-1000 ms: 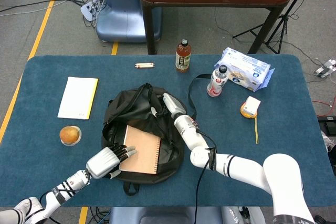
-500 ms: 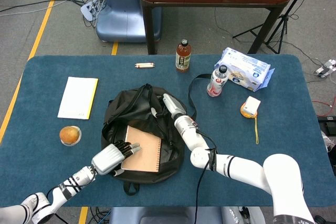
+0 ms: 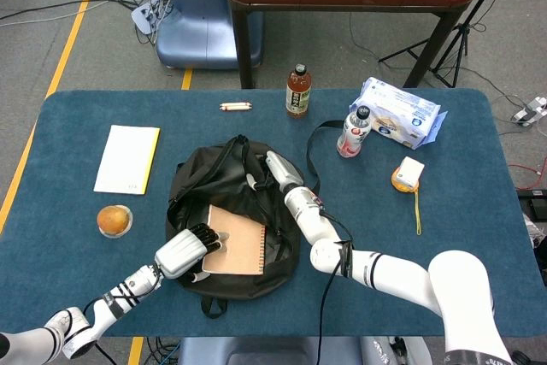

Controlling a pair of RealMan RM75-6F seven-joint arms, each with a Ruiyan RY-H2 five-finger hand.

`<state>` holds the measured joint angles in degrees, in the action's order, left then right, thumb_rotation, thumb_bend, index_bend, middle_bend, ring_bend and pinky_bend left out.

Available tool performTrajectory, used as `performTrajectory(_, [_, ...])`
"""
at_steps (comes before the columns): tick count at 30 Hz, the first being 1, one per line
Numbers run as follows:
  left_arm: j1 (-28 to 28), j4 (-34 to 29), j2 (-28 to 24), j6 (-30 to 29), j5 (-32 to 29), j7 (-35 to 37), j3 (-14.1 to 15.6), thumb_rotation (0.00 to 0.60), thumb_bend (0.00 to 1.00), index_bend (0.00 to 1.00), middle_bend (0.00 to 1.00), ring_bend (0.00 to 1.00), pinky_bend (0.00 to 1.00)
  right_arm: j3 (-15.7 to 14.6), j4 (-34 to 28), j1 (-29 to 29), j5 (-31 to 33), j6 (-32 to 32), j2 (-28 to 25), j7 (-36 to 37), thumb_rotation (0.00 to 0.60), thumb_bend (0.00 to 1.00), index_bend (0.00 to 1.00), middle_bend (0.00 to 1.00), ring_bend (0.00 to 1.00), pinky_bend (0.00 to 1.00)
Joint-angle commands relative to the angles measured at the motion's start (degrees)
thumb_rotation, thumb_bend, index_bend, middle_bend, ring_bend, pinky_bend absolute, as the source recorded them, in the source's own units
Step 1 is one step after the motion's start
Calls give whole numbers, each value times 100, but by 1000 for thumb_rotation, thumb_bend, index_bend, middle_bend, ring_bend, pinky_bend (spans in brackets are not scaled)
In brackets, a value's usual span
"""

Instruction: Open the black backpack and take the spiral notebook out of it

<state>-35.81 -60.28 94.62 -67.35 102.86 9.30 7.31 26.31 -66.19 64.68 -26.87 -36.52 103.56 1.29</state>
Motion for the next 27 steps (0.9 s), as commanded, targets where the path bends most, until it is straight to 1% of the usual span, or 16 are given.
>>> performTrajectory(1, [18,146,84,-128,29,112,18,600,226,367,282,299,210,-1,15,2,3,18,3,6,600,638,867,667,665,791])
performTrajectory(9, [26,512,231,-415,124,334,56,600,321,427,336,371,261,14,46,19,29,40,-23,4,600,633,867,667,666,791])
performTrajectory(15, [24,796,361,-686,194,628,63,600,389,542,425,447,313,36,-23,33,84,0,-97,-33,600,630,867,667,666,791])
performTrajectory(20, [34,1043,469,-931,288,858,113,600,502,674,583,549,368,49,-138,43,126,-40,-178,-71,600,627,867,667,665,791])
performTrajectory(25, [111,1142,501,-1134,288,1047,149,600,577,724,703,630,437,24,-221,26,175,-70,-228,-91,600,624,867,667,665,791])
performTrajectory(27, [175,1144,486,-1258,262,1183,153,600,590,737,731,650,449,9,-232,16,190,-76,-237,-93,600,624,867,667,666,791])
